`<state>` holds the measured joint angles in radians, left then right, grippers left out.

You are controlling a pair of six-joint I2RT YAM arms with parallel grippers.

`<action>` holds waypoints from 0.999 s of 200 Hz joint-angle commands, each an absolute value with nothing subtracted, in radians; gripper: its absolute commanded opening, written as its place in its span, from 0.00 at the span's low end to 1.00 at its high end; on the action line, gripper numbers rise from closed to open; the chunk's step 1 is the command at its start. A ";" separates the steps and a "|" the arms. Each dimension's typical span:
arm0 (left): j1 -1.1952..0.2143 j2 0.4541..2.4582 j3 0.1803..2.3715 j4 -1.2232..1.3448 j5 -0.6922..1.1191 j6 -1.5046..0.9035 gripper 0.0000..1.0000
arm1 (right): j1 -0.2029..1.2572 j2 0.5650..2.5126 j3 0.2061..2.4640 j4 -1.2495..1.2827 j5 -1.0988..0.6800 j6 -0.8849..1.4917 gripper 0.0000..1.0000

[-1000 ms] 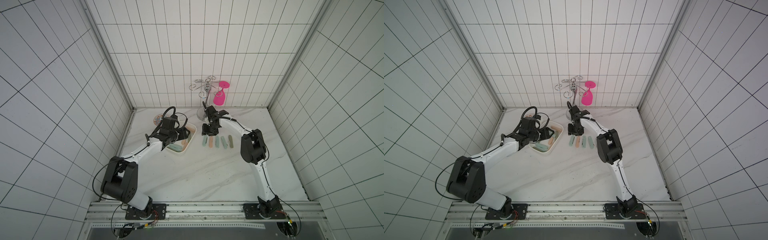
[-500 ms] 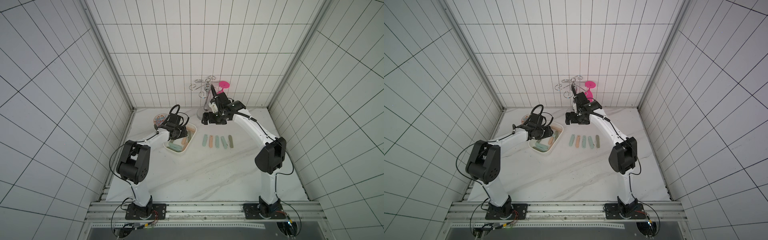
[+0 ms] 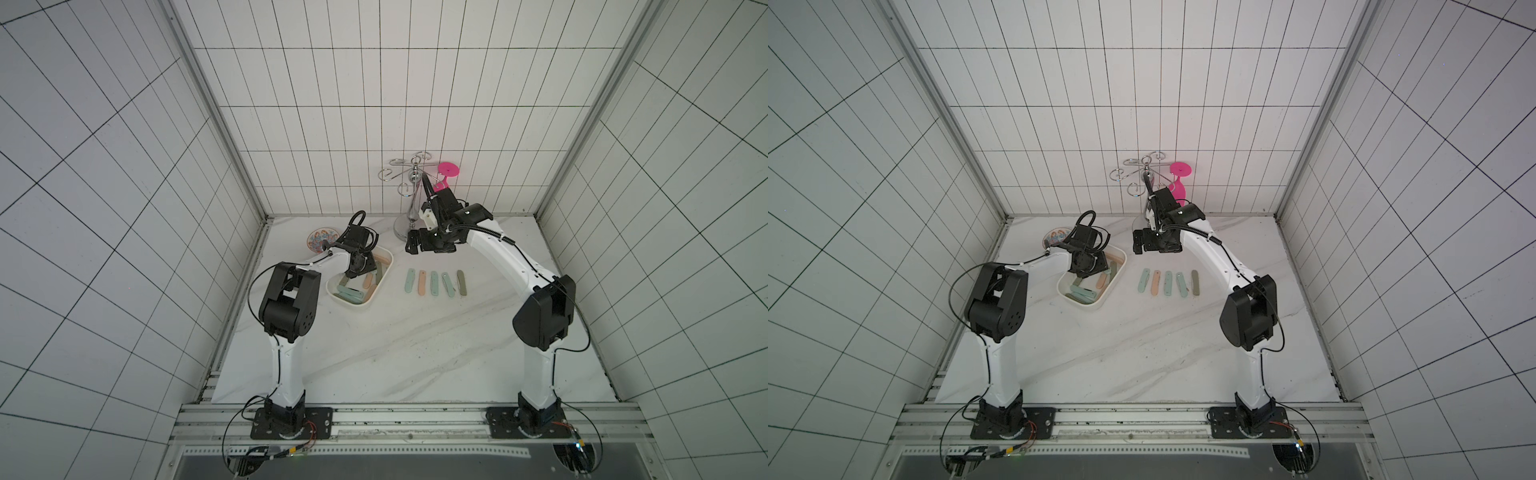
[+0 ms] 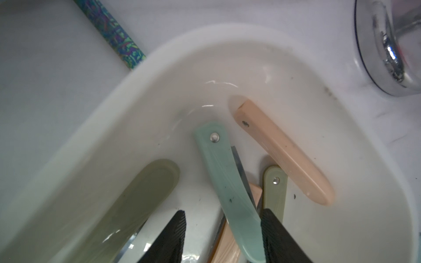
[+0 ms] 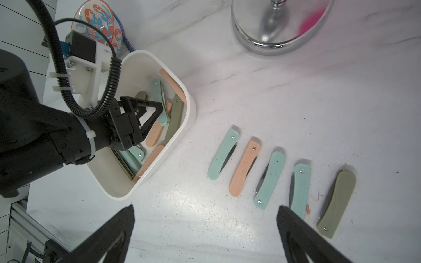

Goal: Take the fruit knife out of the storage box
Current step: Place the fruit knife at the center of the board, then pick up the fruit knife from the storage box.

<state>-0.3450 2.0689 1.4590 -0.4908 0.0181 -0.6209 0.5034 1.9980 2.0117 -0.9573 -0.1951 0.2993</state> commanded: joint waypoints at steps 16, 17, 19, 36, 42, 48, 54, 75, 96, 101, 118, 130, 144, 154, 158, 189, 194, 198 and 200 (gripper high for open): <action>-0.358 2.115 1.502 -0.501 -0.008 -0.637 0.55 | 0.490 1.956 1.983 -0.974 -0.210 0.281 0.99; -0.359 2.116 1.502 -0.502 -0.009 -0.637 0.55 | 0.489 1.956 1.983 -0.973 -0.211 0.281 0.98; -0.359 2.118 1.502 -0.504 -0.009 -0.637 0.55 | 0.489 1.956 1.984 -0.973 -0.212 0.281 0.99; -0.360 2.129 1.502 -0.515 -0.017 -0.632 0.53 | 0.484 1.959 1.982 -0.970 -0.219 0.282 0.98; -0.361 2.131 1.502 -0.519 -0.022 -0.629 0.53 | 0.483 1.959 1.983 -0.970 -0.222 0.282 0.99; -0.361 2.136 1.503 -0.525 -0.023 -0.626 0.51 | 0.481 1.959 1.980 -0.968 -0.224 0.283 0.99; -0.361 2.143 1.507 -0.531 -0.023 -0.623 0.50 | 0.480 1.960 1.979 -0.968 -0.227 0.284 0.99; -0.361 2.175 1.524 -0.563 -0.027 -0.614 0.46 | 0.474 1.960 1.974 -0.962 -0.234 0.285 0.99; -0.360 2.190 1.530 -0.586 -0.034 -0.609 0.41 | 0.470 1.957 1.964 -0.958 -0.238 0.285 0.99; -0.360 2.188 1.526 -0.587 -0.035 -0.608 0.39 | 0.469 1.956 1.961 -0.956 -0.240 0.286 0.98; -0.360 2.173 1.509 -0.584 -0.041 -0.606 0.31 | 0.465 1.954 1.951 -0.952 -0.246 0.287 0.99; -0.360 2.159 1.496 -0.583 -0.046 -0.604 0.28 | 0.463 1.953 1.947 -0.951 -0.250 0.288 0.99; -0.361 2.143 1.483 -0.579 -0.048 -0.603 0.23 | 0.462 1.954 1.942 -0.947 -0.253 0.287 0.99; -0.361 2.130 1.475 -0.577 -0.053 -0.600 0.20 | 0.462 1.955 1.940 -0.946 -0.255 0.287 0.99; -0.361 2.126 1.473 -0.575 -0.055 -0.598 0.19 | 0.462 1.956 1.939 -0.947 -0.257 0.288 0.99; -0.360 2.086 1.464 -0.575 -0.071 -0.584 0.16 | 0.462 1.960 1.936 -0.940 -0.276 0.288 0.99; -0.360 2.077 1.463 -0.574 -0.074 -0.581 0.15 | 0.462 1.960 1.937 -0.939 -0.278 0.290 0.99; -0.360 2.070 1.462 -0.574 -0.075 -0.577 0.15 | 0.462 1.960 1.938 -0.939 -0.279 0.290 0.98; -0.360 2.067 1.462 -0.573 -0.076 -0.576 0.15 | 0.462 1.961 1.939 -0.940 -0.280 0.290 0.99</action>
<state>-0.3592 2.1040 1.4914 -0.5201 -0.0360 -0.5972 0.4671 1.9888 1.9629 -0.9398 -0.2546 0.2974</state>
